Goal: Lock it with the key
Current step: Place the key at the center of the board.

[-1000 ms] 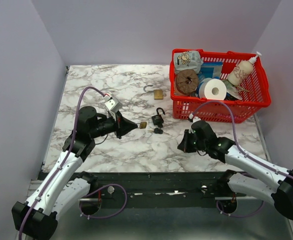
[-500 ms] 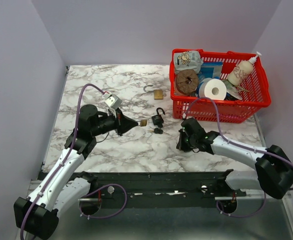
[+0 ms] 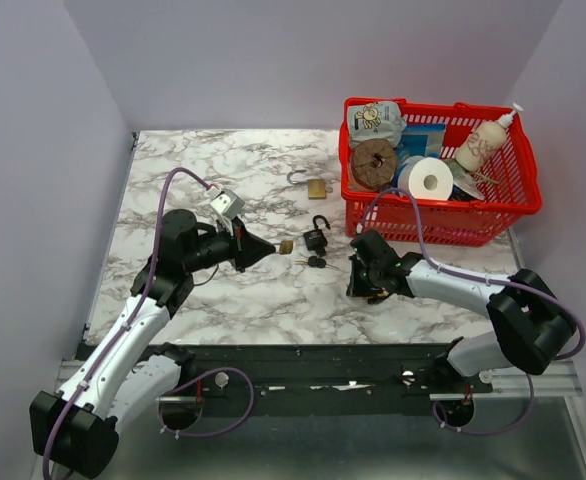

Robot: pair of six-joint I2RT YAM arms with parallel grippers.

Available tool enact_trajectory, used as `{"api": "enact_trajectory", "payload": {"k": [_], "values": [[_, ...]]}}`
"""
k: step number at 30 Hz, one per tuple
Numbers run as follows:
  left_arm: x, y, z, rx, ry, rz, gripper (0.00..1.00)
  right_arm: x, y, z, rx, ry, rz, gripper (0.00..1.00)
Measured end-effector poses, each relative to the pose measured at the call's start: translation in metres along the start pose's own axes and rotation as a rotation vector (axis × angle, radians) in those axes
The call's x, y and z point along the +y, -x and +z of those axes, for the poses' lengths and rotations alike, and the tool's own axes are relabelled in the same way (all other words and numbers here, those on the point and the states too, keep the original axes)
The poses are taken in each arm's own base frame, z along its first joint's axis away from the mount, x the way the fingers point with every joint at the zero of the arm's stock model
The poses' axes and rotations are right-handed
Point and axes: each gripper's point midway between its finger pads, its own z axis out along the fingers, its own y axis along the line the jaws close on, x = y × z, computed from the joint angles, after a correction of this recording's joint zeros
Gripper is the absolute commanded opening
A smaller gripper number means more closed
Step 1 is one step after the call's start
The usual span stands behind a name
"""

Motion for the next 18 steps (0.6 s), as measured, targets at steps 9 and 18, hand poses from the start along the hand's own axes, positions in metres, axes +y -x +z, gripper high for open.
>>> {"api": "enact_trajectory", "payload": {"k": [9, 18], "values": [[0.002, 0.001, 0.000, -0.003, 0.003, 0.003, 0.00, 0.000, -0.005, 0.001, 0.016, 0.004, 0.026, 0.36], [0.003, -0.007, -0.001, 0.024, 0.011, -0.014, 0.00, 0.014, -0.003, -0.015, 0.034, 0.068, 0.010, 0.73]]}}
